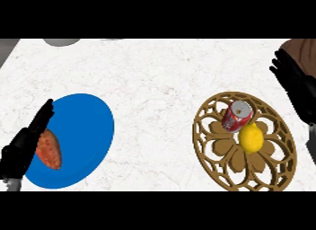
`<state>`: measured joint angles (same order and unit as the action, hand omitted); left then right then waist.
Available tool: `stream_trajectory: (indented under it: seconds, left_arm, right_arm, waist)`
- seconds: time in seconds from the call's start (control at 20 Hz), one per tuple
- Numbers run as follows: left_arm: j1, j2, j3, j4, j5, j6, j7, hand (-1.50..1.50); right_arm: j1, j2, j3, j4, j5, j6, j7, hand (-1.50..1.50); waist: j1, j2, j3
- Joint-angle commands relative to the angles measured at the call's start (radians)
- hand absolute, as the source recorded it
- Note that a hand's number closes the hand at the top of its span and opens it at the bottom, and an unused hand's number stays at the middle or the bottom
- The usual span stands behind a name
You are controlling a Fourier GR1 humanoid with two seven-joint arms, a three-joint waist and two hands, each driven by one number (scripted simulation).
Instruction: Pick the lemon from the placemat and place it in the bowl
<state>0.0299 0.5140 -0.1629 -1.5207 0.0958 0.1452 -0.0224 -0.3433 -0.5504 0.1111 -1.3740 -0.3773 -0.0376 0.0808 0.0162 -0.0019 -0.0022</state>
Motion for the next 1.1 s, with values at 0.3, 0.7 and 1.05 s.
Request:
stream_trajectory:
  seconds: [0.3,0.7,1.05]
  left_arm:
    - [-0.007,-0.202,-0.027,-0.061,0.198,-0.042,0.024,0.00]
    - [-0.108,-0.260,-0.072,-0.052,0.249,-0.081,0.103,0.00]
    - [-0.111,-0.264,-0.085,-0.086,0.258,-0.094,0.143,0.00]
  right_arm:
    - [0.350,0.089,-0.229,0.024,0.103,-0.368,-0.285,1.50]
    - [0.602,0.530,-0.143,-0.293,0.099,-0.377,-0.877,-1.50]
    - [0.941,0.420,-0.036,-0.481,0.373,-0.613,-0.592,-1.50]
  waist:
    - [-0.193,0.004,-0.003]
    - [-0.075,-0.004,0.002]
    - [-0.041,0.000,-0.002]
